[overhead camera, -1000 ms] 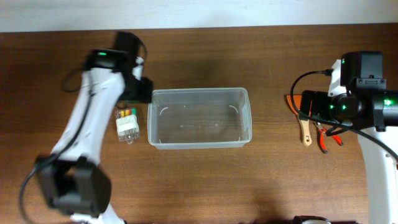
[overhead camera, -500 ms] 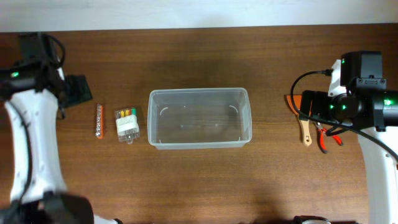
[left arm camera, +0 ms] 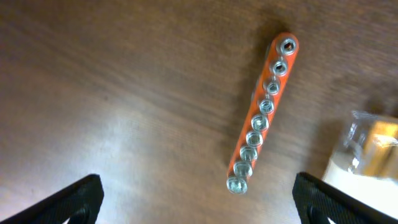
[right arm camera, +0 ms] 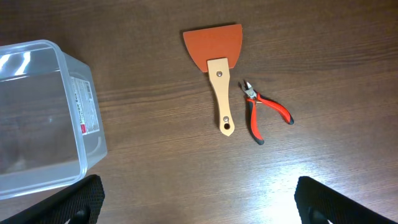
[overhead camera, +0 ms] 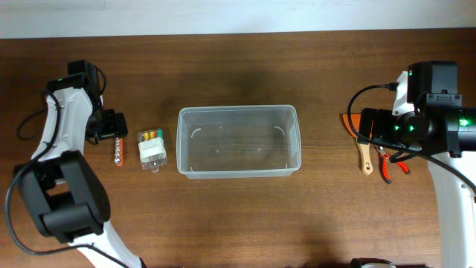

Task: Pack container
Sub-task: 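Release the container and grasp the orange socket strip with left gripper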

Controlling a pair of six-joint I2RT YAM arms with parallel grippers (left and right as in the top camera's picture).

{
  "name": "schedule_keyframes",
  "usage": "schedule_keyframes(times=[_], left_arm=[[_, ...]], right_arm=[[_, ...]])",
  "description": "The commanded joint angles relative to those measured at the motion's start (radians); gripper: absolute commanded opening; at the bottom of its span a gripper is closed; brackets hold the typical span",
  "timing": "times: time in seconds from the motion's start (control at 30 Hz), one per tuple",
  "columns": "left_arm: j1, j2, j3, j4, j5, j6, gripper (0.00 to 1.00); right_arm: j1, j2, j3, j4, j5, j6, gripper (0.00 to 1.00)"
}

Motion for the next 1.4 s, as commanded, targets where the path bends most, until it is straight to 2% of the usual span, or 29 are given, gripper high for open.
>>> schedule_keyframes(times=[0.0, 0.3, 0.43, 0.6, 1.3, 1.37], left_arm=[[0.003, 0.06, 0.0, 0.018, -0.021, 0.065, 0.99], [0.003, 0.179, 0.0, 0.037, 0.039, 0.136, 0.99], [0.003, 0.183, -0.001, 0.053, 0.059, 0.137, 0.99], [0.003, 0.183, -0.001, 0.065, 0.153, 0.207, 0.99], [0.018, 0.202, -0.048, 0.114, 0.163, 0.205, 1.0], [0.018, 0.202, -0.071, 0.126, 0.163, 0.205, 0.93]], right_arm=[[-0.005, -0.002, 0.021, 0.0, 0.023, 0.0, 0.99], [-0.005, -0.002, 0.021, 0.0, 0.023, 0.0, 0.99], [-0.005, -0.002, 0.021, 0.0, 0.023, 0.0, 0.99], [-0.005, -0.002, 0.021, 0.0, 0.023, 0.0, 0.99], [-0.005, -0.001, 0.021, -0.011, 0.023, 0.0, 0.99], [-0.005, -0.001, 0.021, -0.011, 0.023, 0.0, 0.99]])
